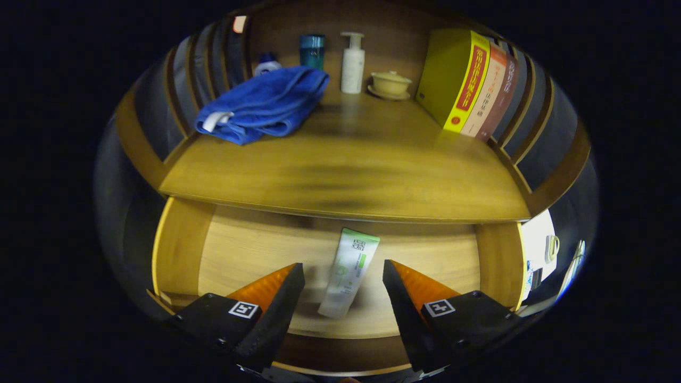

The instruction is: Pull open the drawer, take out the items inside it, and place them on the countertop above the cabinet.

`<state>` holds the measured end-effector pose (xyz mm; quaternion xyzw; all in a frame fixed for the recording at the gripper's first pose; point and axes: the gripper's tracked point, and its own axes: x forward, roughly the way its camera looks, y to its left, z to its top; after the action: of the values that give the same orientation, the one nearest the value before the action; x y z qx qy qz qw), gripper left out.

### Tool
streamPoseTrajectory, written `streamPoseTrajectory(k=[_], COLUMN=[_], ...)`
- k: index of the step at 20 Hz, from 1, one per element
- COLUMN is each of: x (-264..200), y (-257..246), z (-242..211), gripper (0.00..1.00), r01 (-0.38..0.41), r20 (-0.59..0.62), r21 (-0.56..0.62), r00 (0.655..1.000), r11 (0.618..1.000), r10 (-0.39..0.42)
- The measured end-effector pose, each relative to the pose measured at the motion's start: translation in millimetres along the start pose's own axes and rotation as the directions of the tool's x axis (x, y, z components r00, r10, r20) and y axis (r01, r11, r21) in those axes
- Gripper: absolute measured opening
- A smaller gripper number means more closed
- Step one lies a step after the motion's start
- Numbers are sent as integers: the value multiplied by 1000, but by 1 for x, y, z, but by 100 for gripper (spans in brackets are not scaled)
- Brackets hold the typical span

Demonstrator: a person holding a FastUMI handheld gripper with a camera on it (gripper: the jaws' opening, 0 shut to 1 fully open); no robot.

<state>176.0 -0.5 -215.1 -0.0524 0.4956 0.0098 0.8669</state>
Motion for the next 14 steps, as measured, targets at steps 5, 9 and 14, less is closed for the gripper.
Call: streamPoseTrajectory(k=[5,9,14], x=[39,43,42], y=[-6,-2,-8], z=[-19,-33,-36], gripper=[97,97,95], r01=[10,-13,3], r20=[-103,-175,-238], r21=[48,64,89], r00=[995,984,971], r11=[999,998,996], r10=[-5,24,18])
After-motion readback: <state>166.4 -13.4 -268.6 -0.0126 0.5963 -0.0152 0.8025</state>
